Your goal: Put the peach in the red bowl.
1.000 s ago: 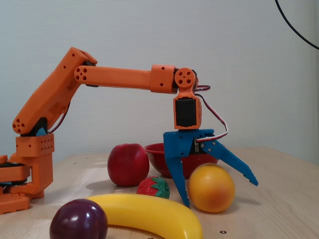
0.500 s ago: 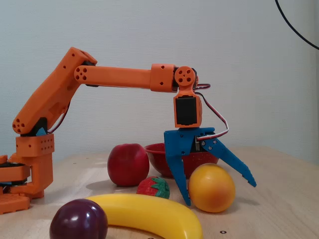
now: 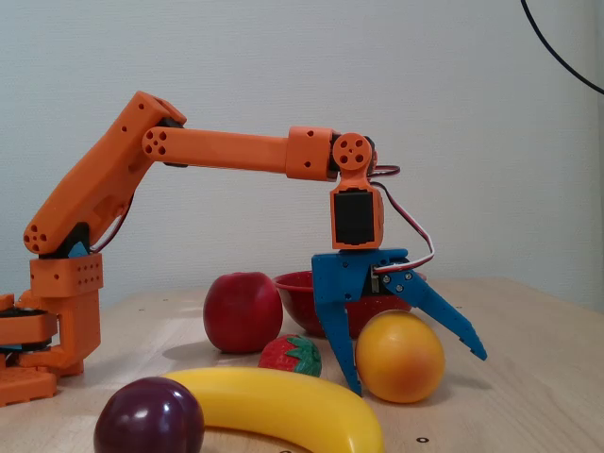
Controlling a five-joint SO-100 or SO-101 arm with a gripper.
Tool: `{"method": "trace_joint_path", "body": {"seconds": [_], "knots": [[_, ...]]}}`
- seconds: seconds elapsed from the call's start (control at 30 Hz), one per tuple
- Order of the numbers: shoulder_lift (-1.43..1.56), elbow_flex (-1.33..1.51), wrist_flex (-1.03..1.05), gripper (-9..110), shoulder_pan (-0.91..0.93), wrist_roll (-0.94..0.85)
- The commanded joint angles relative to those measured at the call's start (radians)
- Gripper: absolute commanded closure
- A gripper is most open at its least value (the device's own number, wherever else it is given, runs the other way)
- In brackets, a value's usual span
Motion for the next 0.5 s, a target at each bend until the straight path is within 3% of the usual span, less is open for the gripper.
{"method": "trace_joint_path", "body": {"seconds": [0.0, 0.47], "knots": [[0.054, -0.044, -0.018, 56, -0.025, 0.023], [0.052, -0.031, -0.028, 66, -0.026, 0.034]]}}
